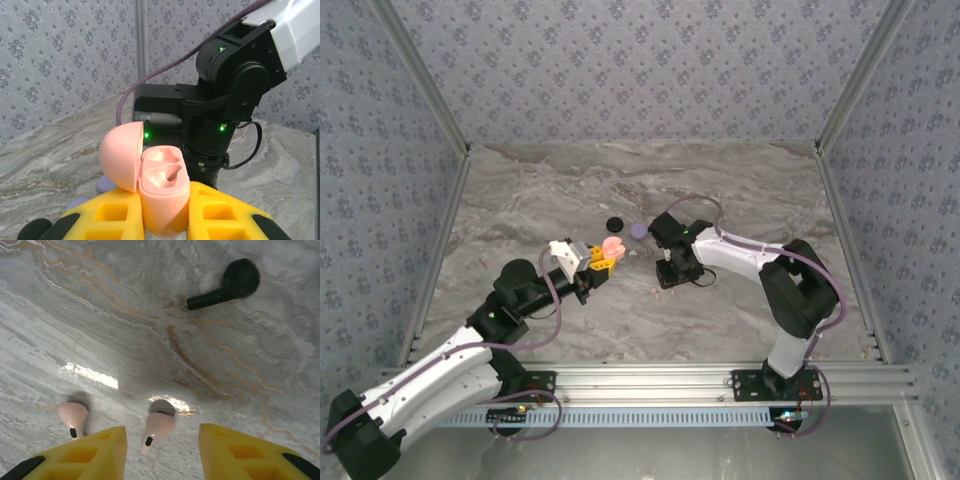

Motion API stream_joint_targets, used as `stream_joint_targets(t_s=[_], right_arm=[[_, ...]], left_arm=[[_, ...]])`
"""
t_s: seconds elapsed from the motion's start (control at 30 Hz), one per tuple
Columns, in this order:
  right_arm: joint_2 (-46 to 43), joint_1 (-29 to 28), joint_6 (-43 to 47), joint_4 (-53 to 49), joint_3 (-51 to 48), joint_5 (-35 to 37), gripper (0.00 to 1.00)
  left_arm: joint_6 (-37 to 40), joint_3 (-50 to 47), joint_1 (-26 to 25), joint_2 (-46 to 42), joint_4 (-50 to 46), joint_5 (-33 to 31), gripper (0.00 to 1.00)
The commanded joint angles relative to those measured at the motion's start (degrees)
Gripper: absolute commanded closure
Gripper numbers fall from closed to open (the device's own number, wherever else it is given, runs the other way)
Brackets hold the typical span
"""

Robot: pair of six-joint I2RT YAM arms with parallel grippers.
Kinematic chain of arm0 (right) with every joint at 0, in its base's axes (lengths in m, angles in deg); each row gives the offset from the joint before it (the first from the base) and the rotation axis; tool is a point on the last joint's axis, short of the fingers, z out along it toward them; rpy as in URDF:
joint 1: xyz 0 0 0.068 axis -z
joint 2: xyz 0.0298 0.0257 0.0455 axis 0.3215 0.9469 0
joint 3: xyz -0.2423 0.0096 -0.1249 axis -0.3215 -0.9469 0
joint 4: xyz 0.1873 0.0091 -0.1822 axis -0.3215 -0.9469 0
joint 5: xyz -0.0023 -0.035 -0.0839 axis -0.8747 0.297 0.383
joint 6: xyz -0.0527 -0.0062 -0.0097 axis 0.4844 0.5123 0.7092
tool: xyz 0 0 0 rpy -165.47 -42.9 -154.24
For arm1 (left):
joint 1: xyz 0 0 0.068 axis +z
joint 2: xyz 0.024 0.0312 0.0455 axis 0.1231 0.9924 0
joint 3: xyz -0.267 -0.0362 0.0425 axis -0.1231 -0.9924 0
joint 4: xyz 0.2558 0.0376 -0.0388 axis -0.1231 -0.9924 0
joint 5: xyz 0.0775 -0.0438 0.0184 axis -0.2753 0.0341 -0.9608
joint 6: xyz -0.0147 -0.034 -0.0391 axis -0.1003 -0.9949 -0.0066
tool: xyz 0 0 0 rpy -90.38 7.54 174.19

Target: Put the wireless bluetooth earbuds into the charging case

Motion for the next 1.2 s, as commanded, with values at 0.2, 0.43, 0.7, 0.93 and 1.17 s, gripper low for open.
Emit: stream_joint_targets(t_s=[0.2, 0.43, 0.7, 0.93, 1.17], right_arm=[[3.57, -0.35, -1.56, -1.61, 1.83, -1.15, 0.58], [5.01, -0.48, -1.45, -2.28, 2.20, -1.38, 0.63], [5.83, -0.57, -1.46, -2.32, 1.86, -1.62, 0.69], [3.78, -0.60, -1.49, -2.64, 1.85, -1.54, 0.77], [-6.56, -0.96, -0.84, -2.58, 1.41, 3.72, 0.78]], left_arm=[[0.31, 0.12, -0.39, -0.77, 0.18, -0.82, 1.00], [0.28, 0.27, -0.31, -0.73, -0.02, -0.86, 1.00], [0.17, 0.37, -0.34, -0.81, -0.47, -1.04, 1.00], [0.08, 0.21, -0.35, -0.69, -0.55, -1.18, 1.00], [-1.00, -0.75, -0.31, 1.05, 1.89, -0.96, 1.00]])
